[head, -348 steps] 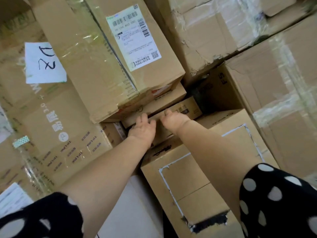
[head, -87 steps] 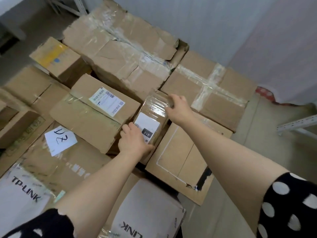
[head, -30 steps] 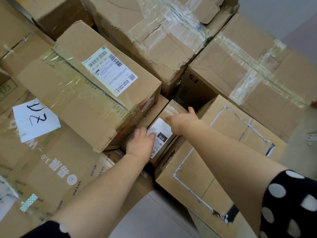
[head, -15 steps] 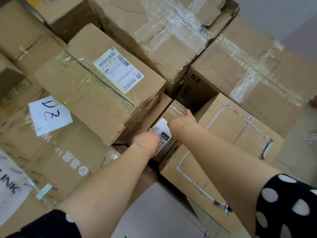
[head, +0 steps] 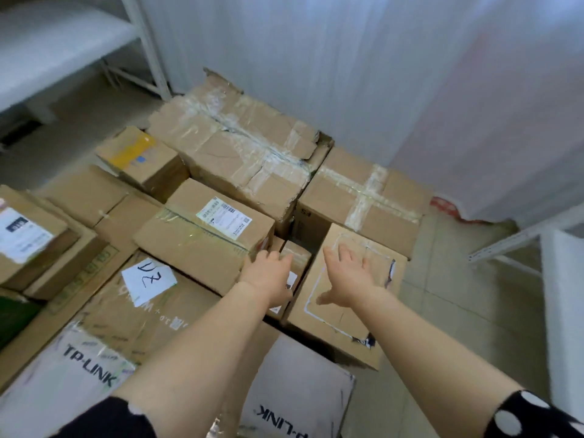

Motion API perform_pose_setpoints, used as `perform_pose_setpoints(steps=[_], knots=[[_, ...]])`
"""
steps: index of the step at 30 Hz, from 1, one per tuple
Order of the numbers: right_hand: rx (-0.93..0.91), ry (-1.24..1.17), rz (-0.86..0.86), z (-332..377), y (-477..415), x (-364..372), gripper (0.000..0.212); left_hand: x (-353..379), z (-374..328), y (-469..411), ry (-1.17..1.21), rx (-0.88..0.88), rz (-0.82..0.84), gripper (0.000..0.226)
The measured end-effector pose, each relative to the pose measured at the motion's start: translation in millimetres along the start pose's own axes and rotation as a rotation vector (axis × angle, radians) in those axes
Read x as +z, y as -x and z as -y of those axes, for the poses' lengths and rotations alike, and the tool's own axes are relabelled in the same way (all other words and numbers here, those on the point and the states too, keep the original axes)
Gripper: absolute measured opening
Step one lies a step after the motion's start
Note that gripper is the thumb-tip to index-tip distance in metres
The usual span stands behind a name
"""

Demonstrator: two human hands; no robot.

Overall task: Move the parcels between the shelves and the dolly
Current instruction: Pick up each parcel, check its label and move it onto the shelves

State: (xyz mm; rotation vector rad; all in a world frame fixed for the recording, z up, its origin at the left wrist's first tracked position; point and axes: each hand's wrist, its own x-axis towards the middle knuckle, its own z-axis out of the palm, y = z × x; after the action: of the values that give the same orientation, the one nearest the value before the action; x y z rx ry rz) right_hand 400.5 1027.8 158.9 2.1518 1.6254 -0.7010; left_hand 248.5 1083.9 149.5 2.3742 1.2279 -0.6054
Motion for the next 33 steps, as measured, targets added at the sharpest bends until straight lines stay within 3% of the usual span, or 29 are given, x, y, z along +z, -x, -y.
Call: perform_pose_setpoints(steps=[7,17,25,33], knots=[[0.331,-0.244,-0.134,25,174,18,0.116,-28,-15,135,-0.096,0.276,-0.113,0.081],[0.547,-0.336,-0.257,73,404,59,0.117,-19,-73,317,-0.265,0.558,-0.149,0.084],[0.75,-0.446,-0.352,119,584,141,0.118,39,-112,482,-0.411,0.75,-0.16,0.091],[1.096,-0.591,-0.444,199,785,221,0.114,102,-156,658,-0.518,1.147,-0.162,0.09]])
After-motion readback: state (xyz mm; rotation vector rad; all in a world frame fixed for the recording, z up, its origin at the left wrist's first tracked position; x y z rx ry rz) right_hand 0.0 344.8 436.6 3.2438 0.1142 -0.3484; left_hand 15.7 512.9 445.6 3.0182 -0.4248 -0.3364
